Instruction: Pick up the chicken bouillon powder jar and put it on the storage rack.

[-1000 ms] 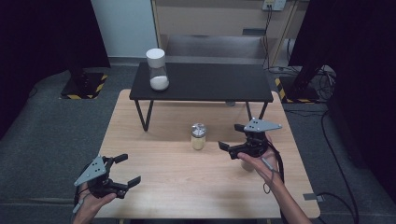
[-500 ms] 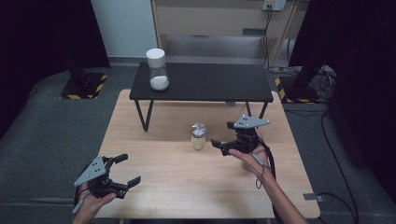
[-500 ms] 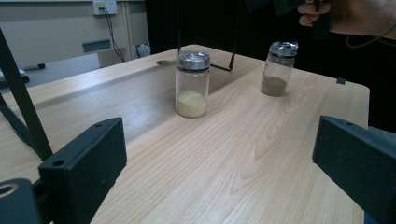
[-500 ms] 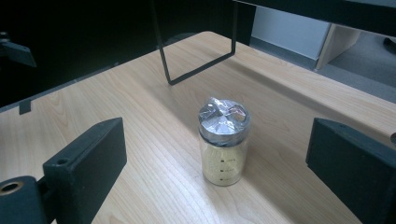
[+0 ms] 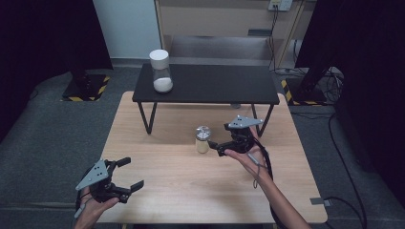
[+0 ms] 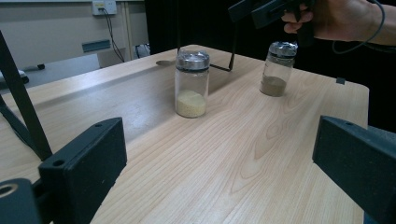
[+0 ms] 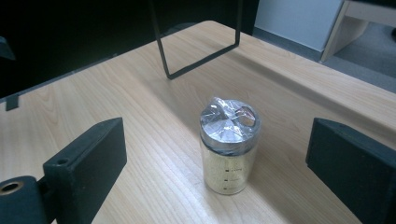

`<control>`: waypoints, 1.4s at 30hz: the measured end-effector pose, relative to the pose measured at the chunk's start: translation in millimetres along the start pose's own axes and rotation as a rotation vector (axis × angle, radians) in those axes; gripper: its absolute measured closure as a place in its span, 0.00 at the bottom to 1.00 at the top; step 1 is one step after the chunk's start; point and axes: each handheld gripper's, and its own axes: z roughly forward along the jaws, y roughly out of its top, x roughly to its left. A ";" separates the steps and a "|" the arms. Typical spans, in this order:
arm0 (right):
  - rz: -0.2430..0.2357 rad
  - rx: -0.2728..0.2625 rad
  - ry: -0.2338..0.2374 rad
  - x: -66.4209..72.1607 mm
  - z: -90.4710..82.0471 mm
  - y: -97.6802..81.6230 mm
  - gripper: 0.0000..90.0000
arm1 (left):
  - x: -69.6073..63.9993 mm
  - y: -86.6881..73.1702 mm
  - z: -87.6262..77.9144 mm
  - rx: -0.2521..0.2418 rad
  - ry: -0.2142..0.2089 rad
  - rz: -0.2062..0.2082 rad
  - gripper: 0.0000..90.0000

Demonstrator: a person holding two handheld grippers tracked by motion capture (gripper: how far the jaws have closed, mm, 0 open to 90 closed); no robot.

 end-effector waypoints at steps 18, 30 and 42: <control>-0.004 0.058 -0.024 0.1 34.1 1.7 0.07 | -0.2 0.1 0.4 0.001 -0.002 0.002 0.02; -0.022 0.095 -0.057 1.7 56.6 3.0 0.07 | 0.2 -0.3 0.4 -0.001 -0.004 -0.001 0.02; -0.012 0.114 -0.053 -0.3 75.7 4.3 0.08 | 0.6 -0.7 0.2 -0.003 -0.004 -0.003 0.02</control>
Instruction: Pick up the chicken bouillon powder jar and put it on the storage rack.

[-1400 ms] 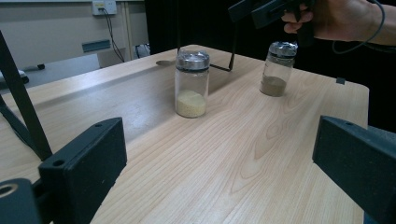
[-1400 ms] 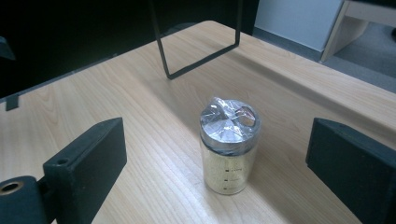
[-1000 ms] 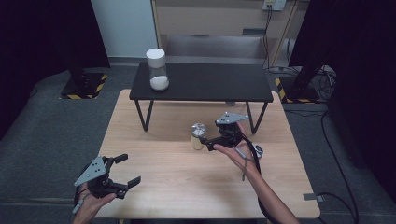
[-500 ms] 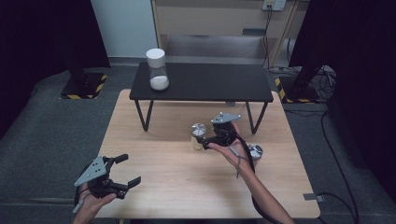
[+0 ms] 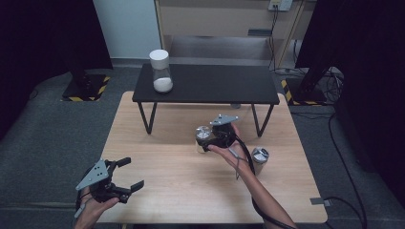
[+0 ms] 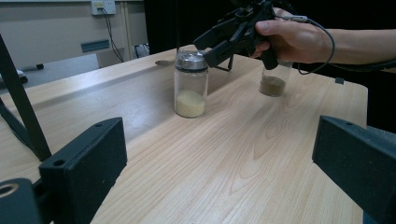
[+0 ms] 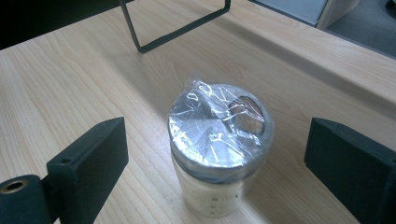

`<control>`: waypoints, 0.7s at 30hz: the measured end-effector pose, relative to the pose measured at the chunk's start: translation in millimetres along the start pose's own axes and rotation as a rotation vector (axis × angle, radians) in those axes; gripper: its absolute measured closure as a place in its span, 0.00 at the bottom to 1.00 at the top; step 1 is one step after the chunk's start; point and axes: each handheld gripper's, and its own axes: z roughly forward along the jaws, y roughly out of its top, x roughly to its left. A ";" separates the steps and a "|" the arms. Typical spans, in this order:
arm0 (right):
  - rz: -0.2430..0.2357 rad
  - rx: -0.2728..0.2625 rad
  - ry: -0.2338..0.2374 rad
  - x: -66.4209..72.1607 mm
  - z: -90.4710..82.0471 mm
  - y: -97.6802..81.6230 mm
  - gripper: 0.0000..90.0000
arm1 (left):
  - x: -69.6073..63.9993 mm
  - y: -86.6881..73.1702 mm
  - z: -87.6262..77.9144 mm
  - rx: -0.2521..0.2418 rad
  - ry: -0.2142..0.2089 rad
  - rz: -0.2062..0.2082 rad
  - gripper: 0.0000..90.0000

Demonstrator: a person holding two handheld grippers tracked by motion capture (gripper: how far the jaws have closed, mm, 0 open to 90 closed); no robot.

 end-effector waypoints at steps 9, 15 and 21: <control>0.009 0.002 -0.014 -1.2 12.0 0.5 0.13 | -0.2 0.2 -0.1 0.001 0.000 0.001 0.02; 0.015 0.000 -0.009 -3.0 17.9 -1.8 0.16 | -0.3 0.4 0.0 0.003 0.001 0.002 0.02; 0.003 0.006 -0.006 -1.7 22.7 -3.1 0.21 | -0.1 0.1 -0.1 0.002 0.000 0.002 0.02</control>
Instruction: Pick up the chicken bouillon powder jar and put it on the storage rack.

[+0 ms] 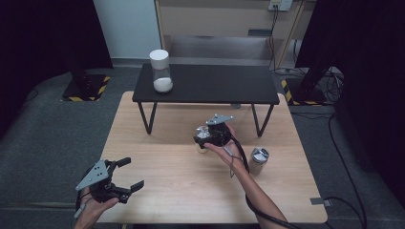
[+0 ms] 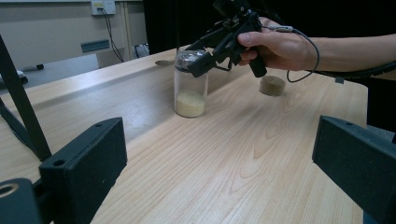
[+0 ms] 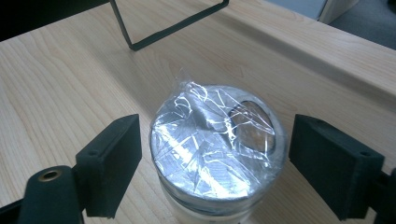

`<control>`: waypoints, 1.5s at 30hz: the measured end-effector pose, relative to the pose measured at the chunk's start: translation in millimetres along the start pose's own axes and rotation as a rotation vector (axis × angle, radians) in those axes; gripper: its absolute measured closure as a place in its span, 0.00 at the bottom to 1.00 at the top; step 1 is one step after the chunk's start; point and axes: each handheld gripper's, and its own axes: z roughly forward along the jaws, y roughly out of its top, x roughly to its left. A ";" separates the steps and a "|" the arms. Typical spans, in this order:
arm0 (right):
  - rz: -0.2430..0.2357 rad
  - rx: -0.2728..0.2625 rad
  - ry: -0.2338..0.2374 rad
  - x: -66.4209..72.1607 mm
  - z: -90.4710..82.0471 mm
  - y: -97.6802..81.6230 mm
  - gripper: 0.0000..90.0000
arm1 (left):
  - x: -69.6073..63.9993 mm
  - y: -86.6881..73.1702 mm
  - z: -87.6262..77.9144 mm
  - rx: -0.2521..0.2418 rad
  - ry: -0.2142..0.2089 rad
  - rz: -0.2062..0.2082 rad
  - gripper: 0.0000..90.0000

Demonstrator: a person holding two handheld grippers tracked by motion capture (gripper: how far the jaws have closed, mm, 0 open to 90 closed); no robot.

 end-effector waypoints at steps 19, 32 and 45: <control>-0.038 -0.036 -0.009 2.6 1.7 -7.4 0.39 | -0.2 0.1 0.0 0.001 0.001 0.002 0.02; -0.068 -0.023 -0.004 5.0 -0.2 -3.3 0.39 | 0.0 -0.1 -0.3 -0.001 0.001 0.001 0.02; -0.106 -0.033 0.084 4.4 -16.1 16.7 0.39 | -0.2 0.1 -0.1 0.000 0.001 0.002 0.02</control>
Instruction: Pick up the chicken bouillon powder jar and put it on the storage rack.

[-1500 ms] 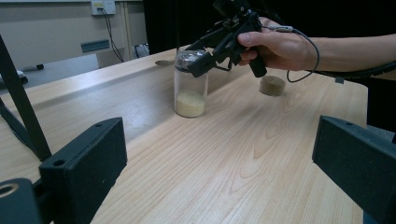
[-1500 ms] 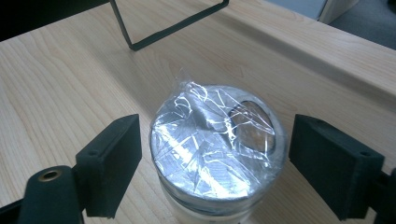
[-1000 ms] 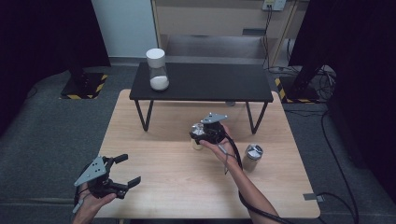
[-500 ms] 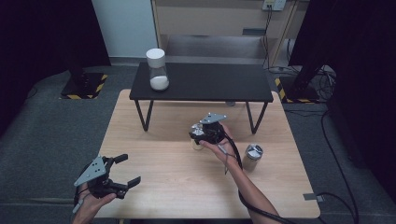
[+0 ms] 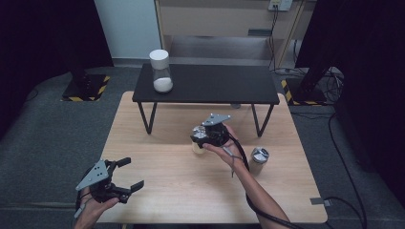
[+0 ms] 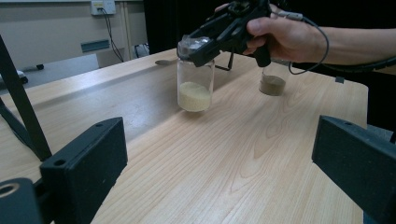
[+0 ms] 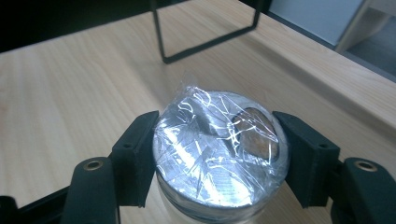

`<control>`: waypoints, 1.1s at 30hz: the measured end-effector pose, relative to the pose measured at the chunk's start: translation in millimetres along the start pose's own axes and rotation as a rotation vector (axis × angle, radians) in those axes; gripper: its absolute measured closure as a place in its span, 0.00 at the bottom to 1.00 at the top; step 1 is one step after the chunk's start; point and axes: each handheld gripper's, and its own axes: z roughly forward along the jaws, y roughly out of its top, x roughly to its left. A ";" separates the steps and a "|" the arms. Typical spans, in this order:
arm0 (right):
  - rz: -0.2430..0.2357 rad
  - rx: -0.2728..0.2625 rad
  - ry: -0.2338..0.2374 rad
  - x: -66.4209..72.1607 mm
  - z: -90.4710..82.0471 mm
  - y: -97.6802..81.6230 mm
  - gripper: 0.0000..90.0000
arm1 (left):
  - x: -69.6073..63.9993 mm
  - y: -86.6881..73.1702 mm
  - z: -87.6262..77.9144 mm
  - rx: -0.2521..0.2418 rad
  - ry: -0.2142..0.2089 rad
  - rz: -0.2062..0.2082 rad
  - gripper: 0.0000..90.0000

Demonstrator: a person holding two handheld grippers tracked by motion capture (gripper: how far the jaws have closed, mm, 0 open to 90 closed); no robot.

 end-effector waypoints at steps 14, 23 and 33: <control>-0.059 0.010 0.137 -6.3 -19.1 31.3 0.39 | 0.1 0.2 0.1 0.002 0.000 -0.001 0.02; -0.092 0.021 0.209 -12.6 -34.4 55.7 0.39 | 0.2 0.4 0.3 0.003 -0.002 -0.001 0.02; -0.098 0.010 0.230 -23.6 -52.0 75.5 0.39 | 0.7 -0.4 0.0 -0.002 -0.002 -0.006 0.02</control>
